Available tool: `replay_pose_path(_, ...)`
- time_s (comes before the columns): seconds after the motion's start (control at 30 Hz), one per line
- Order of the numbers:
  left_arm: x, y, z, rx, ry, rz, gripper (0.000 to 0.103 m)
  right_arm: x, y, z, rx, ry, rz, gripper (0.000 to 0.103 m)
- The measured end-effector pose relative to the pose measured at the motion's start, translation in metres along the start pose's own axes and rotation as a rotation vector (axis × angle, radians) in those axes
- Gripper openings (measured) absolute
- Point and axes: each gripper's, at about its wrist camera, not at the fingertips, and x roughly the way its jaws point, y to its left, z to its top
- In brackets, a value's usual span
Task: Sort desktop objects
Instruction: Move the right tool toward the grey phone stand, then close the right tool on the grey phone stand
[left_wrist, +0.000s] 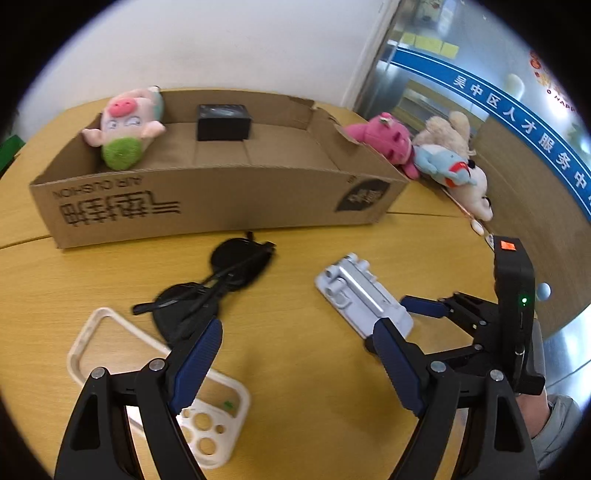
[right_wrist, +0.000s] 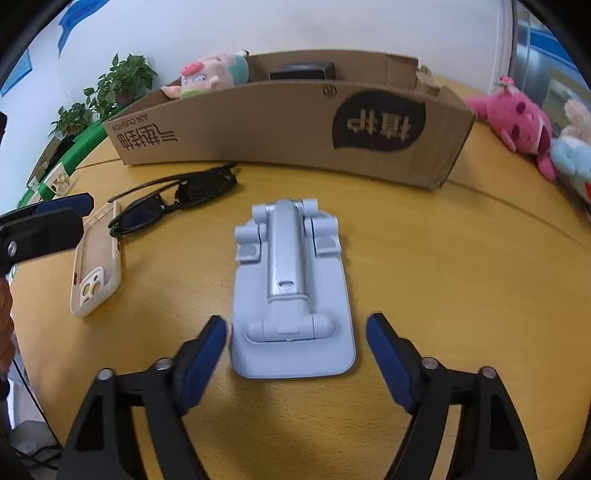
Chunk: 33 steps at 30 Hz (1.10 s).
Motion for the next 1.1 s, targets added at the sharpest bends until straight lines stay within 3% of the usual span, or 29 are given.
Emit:
replay_pose_path(0.1,0.018,-0.010,0.001,-0.004,0.046,-0.057,0.083,0.001,0.001,-0.002,-0.023,-0.003,0.008,0.066)
replay_pose_path(0.3,0.059,-0.024,0.009,-0.055,0.160,-0.125,0.082,-0.004,-0.002,-0.009,0.046,-0.032,0.032,0.065)
replay_pose_path(0.5,0.088,-0.033,0.013,-0.079,0.211,-0.152,0.081,-0.006,0.001,-0.014,0.051,-0.041,0.014,0.065)
replay_pose_path(0.57,0.091,-0.038,0.014,-0.073,0.212,-0.164,0.080,-0.006,0.003,-0.016,0.054,-0.042,0.007,0.065)
replay_pose_path(0.63,0.093,-0.040,0.014,-0.064,0.219,-0.180,0.068,-0.008,0.004,-0.018,0.051,-0.043,0.004,0.065)
replay_pose_path(0.7,0.094,-0.043,0.013,-0.034,0.221,-0.159,0.063,-0.009,0.005,-0.019,0.054,-0.047,0.007,0.065)
replay_pose_path(1.1,0.086,-0.044,0.011,-0.009,0.202,-0.125,0.057,-0.011,0.008,-0.018,0.083,-0.057,0.025,0.064)
